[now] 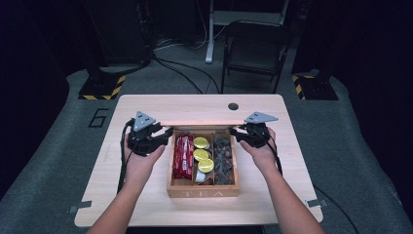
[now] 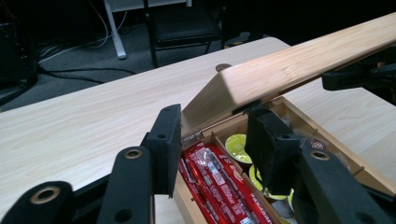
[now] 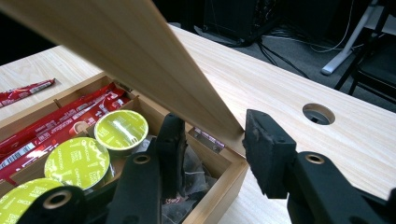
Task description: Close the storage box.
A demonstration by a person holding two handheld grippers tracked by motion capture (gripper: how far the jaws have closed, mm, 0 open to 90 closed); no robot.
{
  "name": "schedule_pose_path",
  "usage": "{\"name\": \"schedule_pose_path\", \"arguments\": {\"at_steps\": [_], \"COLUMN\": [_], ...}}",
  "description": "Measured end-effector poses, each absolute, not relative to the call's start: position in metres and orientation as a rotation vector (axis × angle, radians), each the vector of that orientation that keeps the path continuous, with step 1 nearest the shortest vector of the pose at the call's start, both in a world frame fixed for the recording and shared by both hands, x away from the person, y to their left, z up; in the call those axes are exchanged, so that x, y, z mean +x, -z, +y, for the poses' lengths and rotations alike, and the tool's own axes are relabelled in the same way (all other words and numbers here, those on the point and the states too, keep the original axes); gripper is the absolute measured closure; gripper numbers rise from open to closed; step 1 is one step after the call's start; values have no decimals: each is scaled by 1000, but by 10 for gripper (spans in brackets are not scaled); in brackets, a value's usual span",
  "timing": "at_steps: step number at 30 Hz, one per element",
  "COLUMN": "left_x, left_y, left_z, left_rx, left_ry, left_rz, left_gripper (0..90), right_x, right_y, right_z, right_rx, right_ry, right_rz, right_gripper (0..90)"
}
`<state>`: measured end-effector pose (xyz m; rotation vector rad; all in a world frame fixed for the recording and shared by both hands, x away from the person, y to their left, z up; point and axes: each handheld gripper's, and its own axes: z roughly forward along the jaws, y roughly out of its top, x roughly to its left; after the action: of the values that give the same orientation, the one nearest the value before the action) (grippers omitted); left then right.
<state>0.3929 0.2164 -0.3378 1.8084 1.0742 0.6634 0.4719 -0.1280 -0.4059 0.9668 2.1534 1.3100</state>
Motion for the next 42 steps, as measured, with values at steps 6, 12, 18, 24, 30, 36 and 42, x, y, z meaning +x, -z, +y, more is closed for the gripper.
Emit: {"name": "schedule_pose_path", "arguments": {"at_steps": [6, 12, 18, 24, 30, 36, 42], "left_x": [391, 390, 391, 393, 396, 391, 380], "left_y": [336, 335, 335, 334, 331, 334, 343], "left_z": [218, 218, 219, 219, 219, 220, 221], "left_rx": [1805, 1811, 1802, 1805, 1822, 1834, 1847], "left_ry": [-663, -659, -649, -651, -650, -652, -657], "left_rz": [1073, 1070, 1070, 1063, 1057, 1038, 1014], "left_gripper": [604, 603, 602, 602, 604, 602, 596], "right_x": [471, 470, 467, 462, 457, 449, 412], "right_y": [407, 407, 406, 401, 392, 387, 382], "right_z": [-128, -128, -130, -132, -132, -132, -140], "right_rx": [974, 973, 991, 1012, 1015, 992, 894], "right_ry": [-1311, -1311, -1315, -1332, -1331, -1293, -1263], "right_rz": [2152, 2158, 2151, 2147, 2152, 2178, 2191], "right_gripper": [588, 587, 604, 610, 607, 594, 583]}}
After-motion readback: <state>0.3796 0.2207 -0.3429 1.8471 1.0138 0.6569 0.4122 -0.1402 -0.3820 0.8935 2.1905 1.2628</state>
